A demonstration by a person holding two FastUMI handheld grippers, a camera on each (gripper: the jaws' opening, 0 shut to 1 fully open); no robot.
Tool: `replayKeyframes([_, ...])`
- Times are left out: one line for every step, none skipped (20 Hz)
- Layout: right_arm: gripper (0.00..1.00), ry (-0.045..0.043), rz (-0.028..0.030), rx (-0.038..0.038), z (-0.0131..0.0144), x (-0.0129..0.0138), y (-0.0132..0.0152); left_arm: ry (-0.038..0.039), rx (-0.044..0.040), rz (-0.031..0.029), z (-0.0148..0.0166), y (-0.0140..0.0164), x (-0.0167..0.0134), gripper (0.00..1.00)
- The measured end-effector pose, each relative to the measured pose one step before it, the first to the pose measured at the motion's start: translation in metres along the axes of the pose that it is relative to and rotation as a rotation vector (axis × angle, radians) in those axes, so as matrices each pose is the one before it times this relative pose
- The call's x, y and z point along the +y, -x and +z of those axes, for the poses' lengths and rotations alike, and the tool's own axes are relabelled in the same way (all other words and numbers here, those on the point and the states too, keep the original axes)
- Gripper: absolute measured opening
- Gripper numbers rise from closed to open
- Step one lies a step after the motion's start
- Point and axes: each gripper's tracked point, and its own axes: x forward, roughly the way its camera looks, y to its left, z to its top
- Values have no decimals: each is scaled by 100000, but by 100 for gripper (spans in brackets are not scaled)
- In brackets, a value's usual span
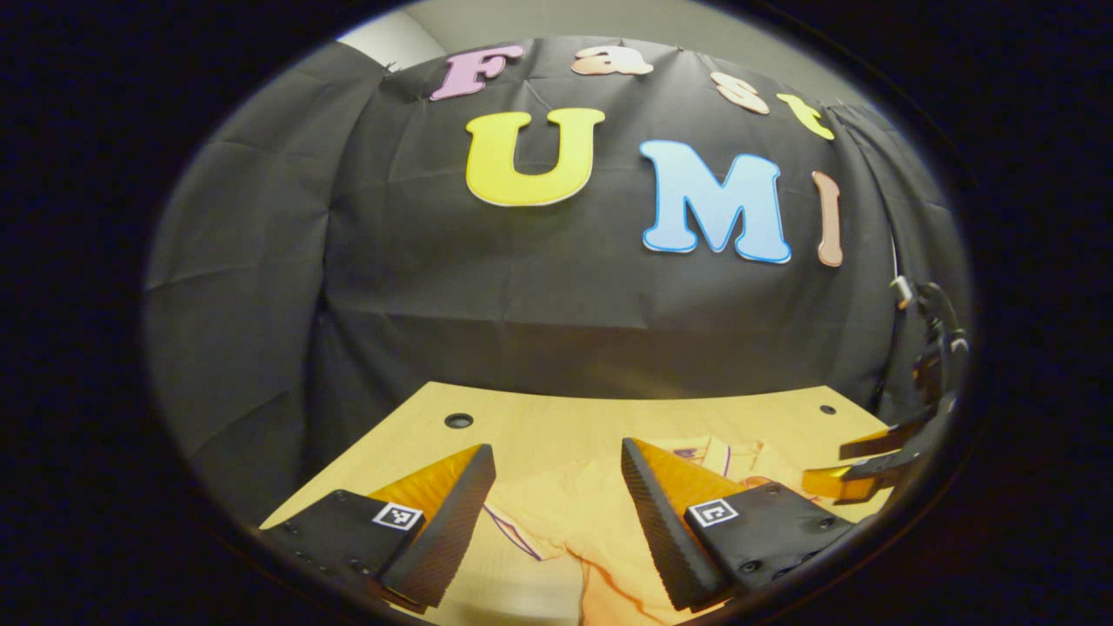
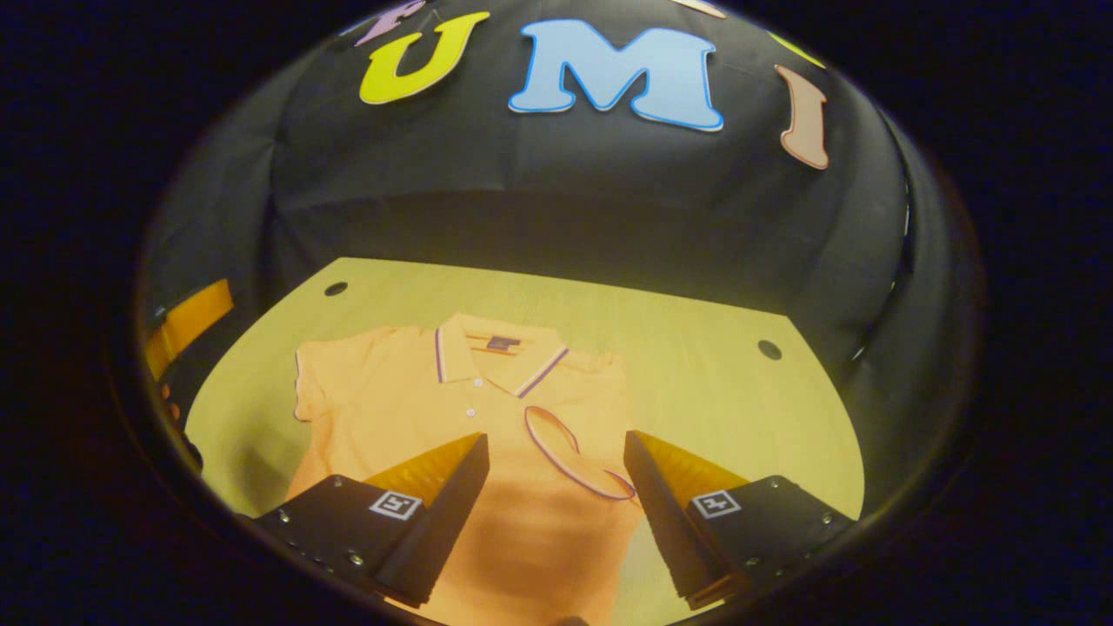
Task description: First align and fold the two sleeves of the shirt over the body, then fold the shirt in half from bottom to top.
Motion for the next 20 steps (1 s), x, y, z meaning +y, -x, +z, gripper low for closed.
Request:
replayKeyframes([97,-828,-658,-1728,507,131,1223,-134,1540,685,-915,-1108,608,94])
replayKeyframes([97,-1011,-904,-1869,354,99,1028,-183,1600,831,-888,-1058,658,94])
replayKeyframes([97,-855,-692,-1987,551,120,1280,-233,1997,1008,-982,-992,606,94])
replayKeyframes([97,-813,-859,-1659,274,114,1043,14,1872,348,-819,-1042,454,94])
replayKeyframes([97,-1219,-480,-1608,483,137,1047,41,1949,409,-1018,-857,236,94])
replayKeyframes([97,-1710,-374,-1640,326,134,858,564,1717,309,-884,-889,310,94])
replayKeyframes([97,-2094,132,-1284,431,231,800,865,1749,433,-888,-830,196,95])
replayKeyframes([97,-1920,44,-1243,349,115,828,1089,1472,466,-748,-804,234,94])
replayKeyframes([98,-1445,-176,-1466,580,42,673,881,1442,1107,-887,-701,348,94])
replayKeyframes([97,-805,84,-1417,384,126,644,612,1671,1327,-838,-738,467,94])
replayKeyframes([98,-321,-23,-1523,635,56,591,455,1288,1384,-735,-731,321,94])
replayKeyframes([96,203,-231,-1599,446,-55,620,300,964,1150,-497,-567,244,95])
replayKeyframes([96,540,-786,-1696,550,-213,559,134,1191,727,-420,-252,258,95])
replayKeyframes([96,-15,-597,-1668,379,-66,582,-17,1162,527,-395,-297,90,94])
replayKeyframes([96,107,-50,-1799,467,4,529,564,1350,378,-420,-437,29,94])
replayKeyframes([96,363,-808,-1421,203,-249,471,1190,1172,-193,-287,-351,-103,94])
replayKeyframes([96,592,-441,-227,-69,-213,431,1370,1432,598,-354,-486,181,94])
replayKeyframes([96,445,43,764,-479,-10,368,956,1300,1296,-254,-596,440,94])
replayKeyframes([96,6,131,715,-317,-57,327,799,897,1330,-161,-741,436,94])
replayKeyframes([97,-270,-131,434,-138,-123,236,590,937,1358,-204,-444,402,94])
